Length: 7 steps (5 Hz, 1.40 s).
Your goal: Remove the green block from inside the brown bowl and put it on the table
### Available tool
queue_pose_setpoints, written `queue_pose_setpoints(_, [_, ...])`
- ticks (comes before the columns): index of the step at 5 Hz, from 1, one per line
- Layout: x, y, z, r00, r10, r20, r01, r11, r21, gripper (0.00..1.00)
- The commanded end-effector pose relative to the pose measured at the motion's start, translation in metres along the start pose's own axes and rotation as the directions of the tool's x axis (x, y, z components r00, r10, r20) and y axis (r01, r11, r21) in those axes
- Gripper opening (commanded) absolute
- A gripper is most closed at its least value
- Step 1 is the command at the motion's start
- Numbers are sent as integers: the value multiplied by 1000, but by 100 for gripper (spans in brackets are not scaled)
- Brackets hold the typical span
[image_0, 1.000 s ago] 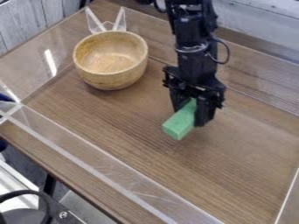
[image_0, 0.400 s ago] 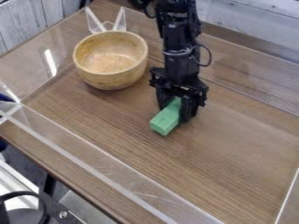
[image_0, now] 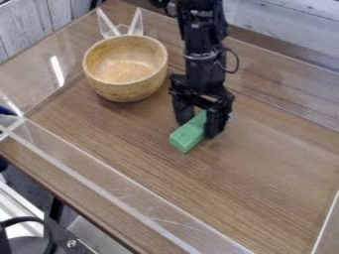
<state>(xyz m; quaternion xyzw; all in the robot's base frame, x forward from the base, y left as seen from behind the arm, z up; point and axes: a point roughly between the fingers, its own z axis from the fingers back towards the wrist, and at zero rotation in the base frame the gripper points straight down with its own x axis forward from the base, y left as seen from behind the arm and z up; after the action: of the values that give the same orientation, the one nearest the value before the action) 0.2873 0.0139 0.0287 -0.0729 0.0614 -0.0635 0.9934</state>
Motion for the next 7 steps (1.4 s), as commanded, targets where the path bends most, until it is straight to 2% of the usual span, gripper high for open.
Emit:
queue_pose_setpoints(1, [-1,8,40,988,-2,152,-5,999,48,100])
queue_pose_setpoints(2, [-19,22,72,965,16,263,-38,996,80,100])
queue_pose_setpoints(3, [-16,21,96,954,26,300,-57,994,95,100])
queue_pose_setpoints(4, [-1,9,80,962,3,273,-32,994,102,100])
queue_pose_setpoints(5, [18,-13,59,971,-37,237,9,993,117,100])
queue_pose_setpoints(6, [24,16,79,974,17,224,-41,994,102,0])
queue_pose_setpoints(7, [33,27,85,978,48,204,-66,994,86,0])
